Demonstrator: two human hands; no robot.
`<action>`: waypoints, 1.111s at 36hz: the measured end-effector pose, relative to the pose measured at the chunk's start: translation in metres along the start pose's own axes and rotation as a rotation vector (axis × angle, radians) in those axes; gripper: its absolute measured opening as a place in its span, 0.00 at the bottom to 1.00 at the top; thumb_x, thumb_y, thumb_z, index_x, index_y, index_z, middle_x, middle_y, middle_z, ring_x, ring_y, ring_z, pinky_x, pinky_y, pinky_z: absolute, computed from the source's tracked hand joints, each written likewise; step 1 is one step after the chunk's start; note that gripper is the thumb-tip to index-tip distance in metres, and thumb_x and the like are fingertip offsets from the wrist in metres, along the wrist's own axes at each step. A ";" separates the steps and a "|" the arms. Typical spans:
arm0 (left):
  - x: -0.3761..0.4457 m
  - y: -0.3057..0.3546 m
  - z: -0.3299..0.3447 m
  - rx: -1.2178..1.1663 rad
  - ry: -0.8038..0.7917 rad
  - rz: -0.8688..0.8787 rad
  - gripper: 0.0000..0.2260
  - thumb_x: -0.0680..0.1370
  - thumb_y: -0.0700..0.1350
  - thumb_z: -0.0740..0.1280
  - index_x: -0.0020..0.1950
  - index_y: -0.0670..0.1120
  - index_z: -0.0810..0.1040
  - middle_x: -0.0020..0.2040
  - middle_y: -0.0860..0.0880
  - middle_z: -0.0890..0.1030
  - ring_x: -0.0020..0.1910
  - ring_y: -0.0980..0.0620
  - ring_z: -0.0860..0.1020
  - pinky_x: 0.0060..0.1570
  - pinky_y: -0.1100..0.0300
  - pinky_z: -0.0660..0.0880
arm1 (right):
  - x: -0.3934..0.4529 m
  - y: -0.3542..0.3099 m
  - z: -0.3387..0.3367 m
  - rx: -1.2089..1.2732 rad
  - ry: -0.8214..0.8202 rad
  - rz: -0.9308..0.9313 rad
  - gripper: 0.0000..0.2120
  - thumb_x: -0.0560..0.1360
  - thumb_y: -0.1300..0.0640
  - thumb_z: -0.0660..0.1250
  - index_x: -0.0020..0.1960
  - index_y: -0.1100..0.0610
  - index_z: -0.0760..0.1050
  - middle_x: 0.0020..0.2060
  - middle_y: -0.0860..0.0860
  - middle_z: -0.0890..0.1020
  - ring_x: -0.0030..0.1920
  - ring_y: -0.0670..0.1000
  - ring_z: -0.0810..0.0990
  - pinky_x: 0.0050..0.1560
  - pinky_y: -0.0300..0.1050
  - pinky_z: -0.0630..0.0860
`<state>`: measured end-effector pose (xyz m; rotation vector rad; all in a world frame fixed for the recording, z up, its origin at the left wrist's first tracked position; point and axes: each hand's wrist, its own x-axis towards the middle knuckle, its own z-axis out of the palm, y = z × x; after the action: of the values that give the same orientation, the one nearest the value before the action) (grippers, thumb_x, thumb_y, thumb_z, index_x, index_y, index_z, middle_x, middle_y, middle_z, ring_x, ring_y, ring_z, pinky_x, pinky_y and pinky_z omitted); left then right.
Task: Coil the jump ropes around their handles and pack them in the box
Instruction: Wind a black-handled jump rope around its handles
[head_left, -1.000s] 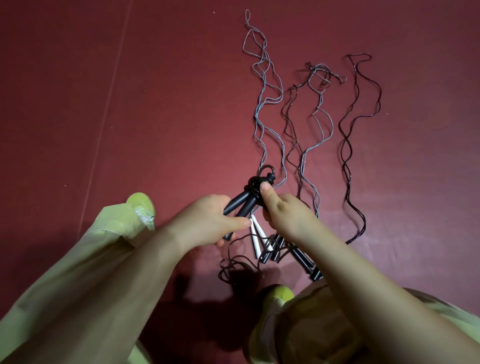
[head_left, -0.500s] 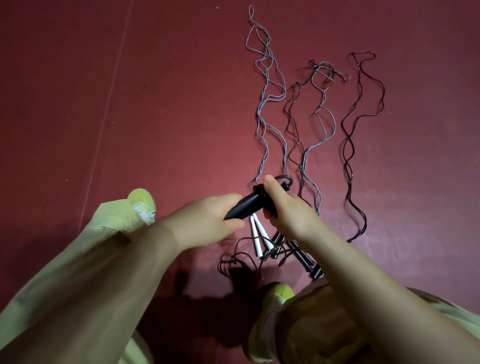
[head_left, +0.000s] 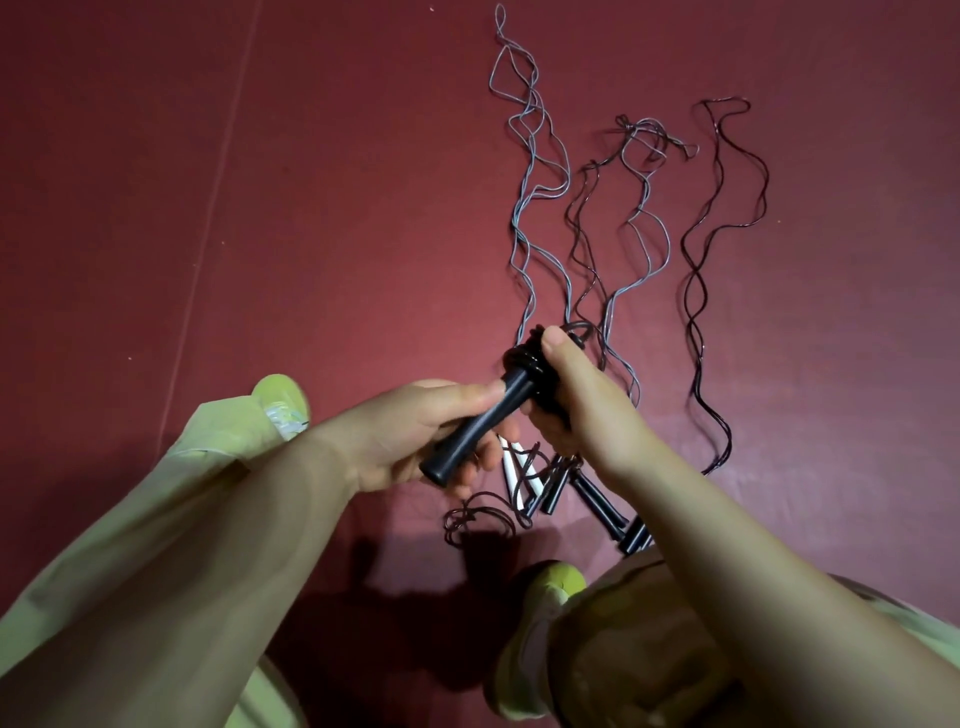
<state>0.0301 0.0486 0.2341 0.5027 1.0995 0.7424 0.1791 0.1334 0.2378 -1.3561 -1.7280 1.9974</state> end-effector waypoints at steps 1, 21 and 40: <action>0.000 -0.001 0.000 -0.019 0.004 0.004 0.18 0.70 0.55 0.65 0.45 0.41 0.78 0.30 0.48 0.77 0.25 0.53 0.74 0.28 0.61 0.75 | -0.001 -0.001 0.000 0.003 -0.006 -0.001 0.28 0.65 0.28 0.55 0.34 0.53 0.73 0.33 0.57 0.64 0.28 0.50 0.57 0.33 0.49 0.51; 0.016 -0.010 -0.005 0.714 0.565 0.168 0.22 0.70 0.57 0.73 0.45 0.38 0.75 0.34 0.48 0.71 0.33 0.52 0.69 0.35 0.56 0.63 | 0.000 0.003 0.000 -0.408 0.112 0.127 0.31 0.81 0.38 0.45 0.33 0.56 0.72 0.26 0.49 0.73 0.27 0.48 0.70 0.32 0.43 0.63; 0.010 -0.007 -0.008 0.726 0.416 0.178 0.16 0.69 0.57 0.72 0.37 0.47 0.71 0.32 0.53 0.73 0.32 0.51 0.70 0.36 0.56 0.66 | 0.003 0.008 0.001 -0.170 0.176 0.050 0.25 0.78 0.38 0.59 0.36 0.58 0.78 0.23 0.45 0.68 0.24 0.45 0.64 0.33 0.43 0.60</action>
<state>0.0272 0.0514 0.2207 1.1037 1.7395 0.5964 0.1806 0.1322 0.2296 -1.5908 -1.8325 1.7286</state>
